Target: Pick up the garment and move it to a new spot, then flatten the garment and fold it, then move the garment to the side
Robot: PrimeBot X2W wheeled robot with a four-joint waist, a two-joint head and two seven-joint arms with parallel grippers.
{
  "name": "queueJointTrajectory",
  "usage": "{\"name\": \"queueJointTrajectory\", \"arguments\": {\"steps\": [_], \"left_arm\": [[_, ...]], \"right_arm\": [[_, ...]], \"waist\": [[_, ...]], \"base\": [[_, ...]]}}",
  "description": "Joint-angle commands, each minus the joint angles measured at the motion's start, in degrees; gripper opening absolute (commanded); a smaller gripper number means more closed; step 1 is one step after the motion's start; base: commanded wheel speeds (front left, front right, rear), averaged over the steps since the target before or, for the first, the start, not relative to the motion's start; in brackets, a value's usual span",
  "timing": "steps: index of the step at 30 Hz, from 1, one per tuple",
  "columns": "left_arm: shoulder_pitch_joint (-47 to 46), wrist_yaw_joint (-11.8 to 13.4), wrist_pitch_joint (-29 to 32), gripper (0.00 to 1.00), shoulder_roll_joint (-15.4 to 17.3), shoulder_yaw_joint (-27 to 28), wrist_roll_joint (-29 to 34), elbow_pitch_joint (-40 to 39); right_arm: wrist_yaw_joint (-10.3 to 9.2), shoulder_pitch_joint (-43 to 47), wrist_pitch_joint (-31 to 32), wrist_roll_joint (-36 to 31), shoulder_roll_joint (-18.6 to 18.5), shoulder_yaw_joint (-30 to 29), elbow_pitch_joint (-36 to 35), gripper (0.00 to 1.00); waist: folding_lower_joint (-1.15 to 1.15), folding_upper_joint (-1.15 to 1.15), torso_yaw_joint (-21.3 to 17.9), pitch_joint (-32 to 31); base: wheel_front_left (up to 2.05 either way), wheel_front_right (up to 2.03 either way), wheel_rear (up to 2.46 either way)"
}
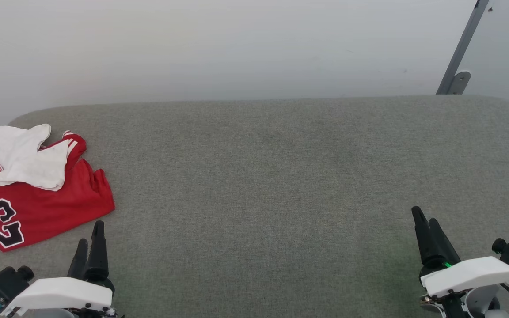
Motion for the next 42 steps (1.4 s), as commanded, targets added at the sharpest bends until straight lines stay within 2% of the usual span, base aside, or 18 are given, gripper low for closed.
{"name": "queueJointTrajectory", "arguments": {"steps": [1, 19, 42], "left_arm": [[0.0, -0.3, -0.6, 1.00, 0.6, 0.2, 2.0, -1.0], [1.4, -2.6, -3.8, 1.00, -0.1, 1.6, 15.2, -1.5], [3.0, -5.3, -6.9, 1.00, -1.0, 2.9, 28.2, -2.2]], "right_arm": [[0.00, -0.3, -0.5, -1.8, -0.4, 0.2, -1.1, 1.00], [0.00, 0.2, -3.4, -13.4, -0.9, 0.6, -1.7, 1.00], [0.00, 0.6, -5.9, -24.6, -1.5, 1.8, -2.3, 1.00]], "waist": [[0.00, 0.00, 0.0, 0.0], [0.00, 0.00, -0.1, -0.3], [0.00, 0.00, -0.3, -0.6]], "base": [[0.00, 0.00, 0.00], [0.00, 0.00, 0.00], [0.00, 0.00, 0.00]]}}
